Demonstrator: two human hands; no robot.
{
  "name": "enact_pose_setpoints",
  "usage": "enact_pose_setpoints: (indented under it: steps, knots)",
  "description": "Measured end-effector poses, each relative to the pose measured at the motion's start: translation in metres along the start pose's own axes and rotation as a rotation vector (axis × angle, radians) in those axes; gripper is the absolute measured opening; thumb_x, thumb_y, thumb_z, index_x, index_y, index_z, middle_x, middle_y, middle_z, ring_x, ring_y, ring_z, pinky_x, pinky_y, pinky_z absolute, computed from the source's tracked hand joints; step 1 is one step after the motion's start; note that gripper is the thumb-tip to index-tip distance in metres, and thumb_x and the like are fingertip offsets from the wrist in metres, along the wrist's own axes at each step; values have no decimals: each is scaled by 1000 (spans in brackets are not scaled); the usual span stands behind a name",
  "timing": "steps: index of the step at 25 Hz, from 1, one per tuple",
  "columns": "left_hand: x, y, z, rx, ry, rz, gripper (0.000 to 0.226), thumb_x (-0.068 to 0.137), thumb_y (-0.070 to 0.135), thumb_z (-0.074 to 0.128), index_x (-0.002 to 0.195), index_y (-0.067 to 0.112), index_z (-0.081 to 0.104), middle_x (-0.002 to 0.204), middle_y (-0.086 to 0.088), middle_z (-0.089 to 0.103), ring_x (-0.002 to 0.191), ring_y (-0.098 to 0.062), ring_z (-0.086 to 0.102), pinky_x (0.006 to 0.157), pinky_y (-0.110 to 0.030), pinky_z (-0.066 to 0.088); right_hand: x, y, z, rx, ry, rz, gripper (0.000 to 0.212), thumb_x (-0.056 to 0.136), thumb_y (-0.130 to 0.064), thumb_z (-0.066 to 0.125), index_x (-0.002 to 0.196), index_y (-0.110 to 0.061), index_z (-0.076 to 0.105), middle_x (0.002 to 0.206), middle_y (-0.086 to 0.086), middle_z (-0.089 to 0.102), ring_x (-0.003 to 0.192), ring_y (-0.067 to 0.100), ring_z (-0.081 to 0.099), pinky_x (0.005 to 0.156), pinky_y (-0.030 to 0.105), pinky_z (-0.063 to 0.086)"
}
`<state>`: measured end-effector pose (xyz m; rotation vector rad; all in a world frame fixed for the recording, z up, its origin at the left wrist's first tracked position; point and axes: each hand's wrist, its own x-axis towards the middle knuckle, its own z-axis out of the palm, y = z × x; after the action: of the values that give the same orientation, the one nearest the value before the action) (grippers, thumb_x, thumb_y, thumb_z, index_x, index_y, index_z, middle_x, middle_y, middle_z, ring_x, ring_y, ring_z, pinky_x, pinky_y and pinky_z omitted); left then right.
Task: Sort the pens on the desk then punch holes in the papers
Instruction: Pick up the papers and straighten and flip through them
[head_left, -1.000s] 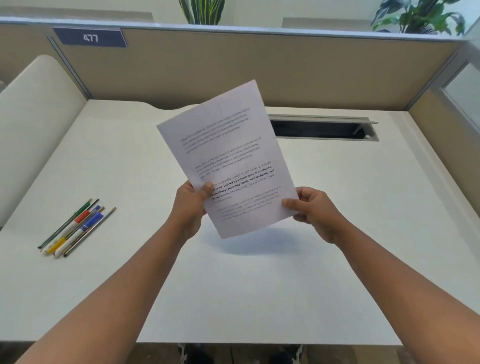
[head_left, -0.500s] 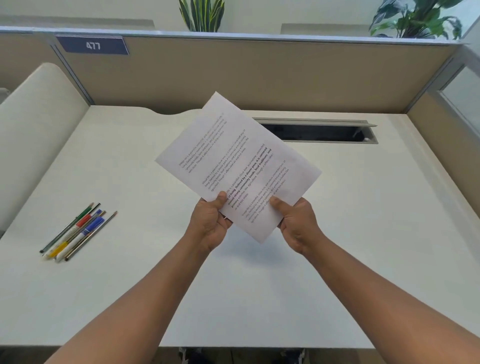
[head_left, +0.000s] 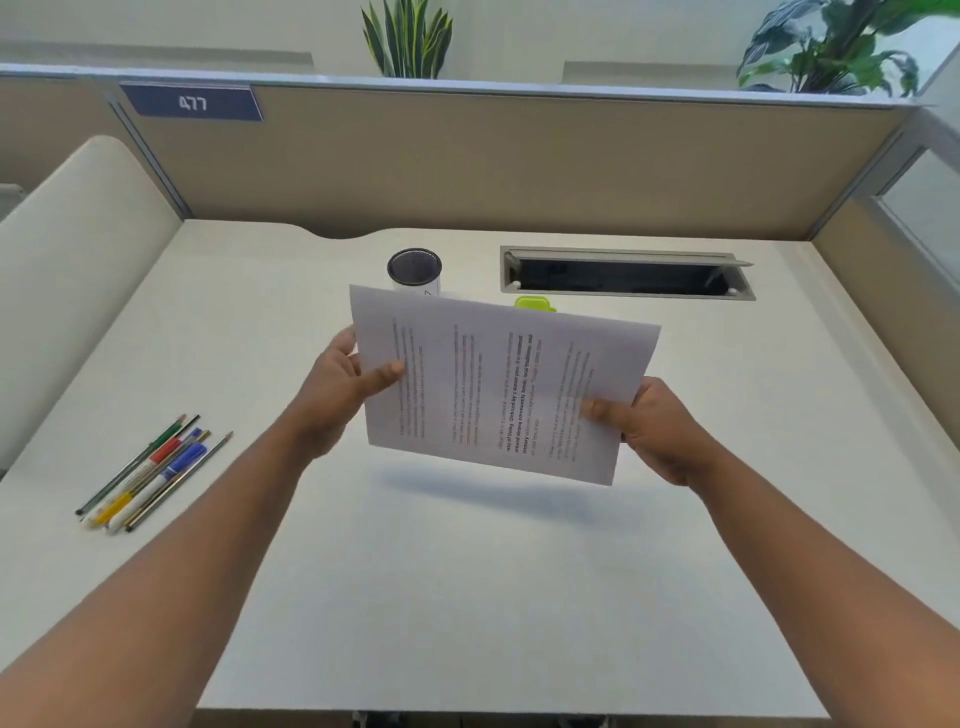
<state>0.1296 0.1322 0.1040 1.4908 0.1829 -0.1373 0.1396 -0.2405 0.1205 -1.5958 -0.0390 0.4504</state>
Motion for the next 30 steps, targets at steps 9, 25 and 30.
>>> enact_pose_setpoints:
  steps: [9, 25, 30]
  knots:
    - [-12, -35, 55, -32, 201, 70, 17, 99, 11, 63, 103, 23, 75, 100, 7, 80, 95, -16, 74, 81, -28, 61, 1, 36, 23, -10, 339, -88, 25, 95, -3, 65, 92, -25, 75, 95, -9, 80, 85, 7, 75, 74, 24, 61]
    - [-27, -90, 90, 75, 436, 29, 21, 100, 11, 60, 99, 30, 70, 92, 27, 76, 86, 5, 71, 68, -10, 51, -4, 86, 52, -230, 434, 83, 23, 87, -17, 51, 89, 4, 60, 72, 9, 52, 63, 21, 44, 54, 37, 35]
    - [-27, -90, 90, 87, 423, 24, 21, 100, 11, 60, 101, 30, 69, 93, 31, 75, 92, 3, 71, 67, -9, 51, -4, 86, 52, -256, 446, 98, 22, 90, -14, 51, 94, 4, 62, 74, 11, 56, 64, 22, 47, 55, 36, 37]
